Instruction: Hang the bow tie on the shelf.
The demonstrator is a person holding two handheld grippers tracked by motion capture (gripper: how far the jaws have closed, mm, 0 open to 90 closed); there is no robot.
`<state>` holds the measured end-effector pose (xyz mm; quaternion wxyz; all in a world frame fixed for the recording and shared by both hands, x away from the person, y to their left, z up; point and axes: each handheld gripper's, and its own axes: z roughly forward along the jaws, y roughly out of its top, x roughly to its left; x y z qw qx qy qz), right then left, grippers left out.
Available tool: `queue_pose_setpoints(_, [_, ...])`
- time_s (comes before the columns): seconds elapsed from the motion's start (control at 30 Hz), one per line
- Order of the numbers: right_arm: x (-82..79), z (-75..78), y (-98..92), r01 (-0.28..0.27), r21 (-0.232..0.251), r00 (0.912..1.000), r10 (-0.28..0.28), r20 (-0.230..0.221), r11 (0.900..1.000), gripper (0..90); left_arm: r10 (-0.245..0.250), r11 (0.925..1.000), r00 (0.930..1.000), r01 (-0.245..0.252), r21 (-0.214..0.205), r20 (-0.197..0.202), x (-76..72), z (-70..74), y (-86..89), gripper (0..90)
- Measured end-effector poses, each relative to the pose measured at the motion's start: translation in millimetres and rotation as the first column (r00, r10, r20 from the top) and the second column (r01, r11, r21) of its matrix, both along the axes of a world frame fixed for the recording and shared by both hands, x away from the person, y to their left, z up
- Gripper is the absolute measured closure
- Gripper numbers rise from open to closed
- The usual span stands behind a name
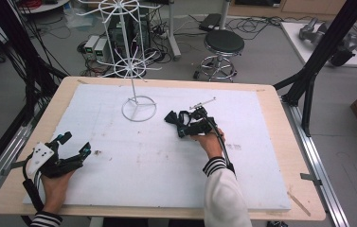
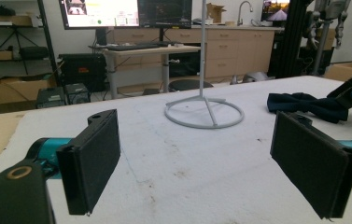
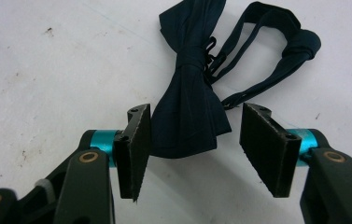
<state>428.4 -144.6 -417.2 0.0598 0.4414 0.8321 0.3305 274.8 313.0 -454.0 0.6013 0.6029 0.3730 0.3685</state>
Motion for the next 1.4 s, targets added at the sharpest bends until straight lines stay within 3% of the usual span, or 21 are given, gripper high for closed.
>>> queue_pose_setpoints(0.17, [2.0, -4.2, 0.7, 0.006, -0.014, 1.0, -0.006, 0.0, 0.9999, 48.5, -0.002, 1.0, 1.0, 0.002, 0.006, -0.001, -0.4, 0.0, 0.1, 16.3])
queue_pose_setpoints(0.63, [-0.4, -4.6, 5.8, 0.017, -0.047, 0.9997, -0.016, 0.016, 0.9988, 83.1, -0.001, 1.0, 1.0, 0.001, 0.003, 0.0, -0.5, -0.1, 0.1, 16.3])
queue_pose_setpoints(0.97, [-7.0, 3.4, 7.8, -0.01, -0.054, 0.9966, 0.014, 0.081, 0.9985, 85.0, -0.002, 1.0, 1.0, 0.002, 0.003, 0.0, -0.5, -0.1, 0.1, 16.3])
queue_pose_setpoints(1.17, [-15.4, 13.7, 4.0, -0.015, -0.021, 0.989, 0.018, 0.147, 0.9997, 85.0, -0.002, 1.0, 1.0, 0.002, 0.007, 0.0, -0.5, 0.0, 0.0, 16.3])
queue_pose_setpoints(1.4, [-25.3, 26.1, -2.3, -0.011, 0.067, 0.9769, -0.003, 0.214, 0.9977, 85.0, -0.001, 1.0, 1.0, 0.001, 0.009, 0.001, -0.6, 0.0, -0.4, 16.3])
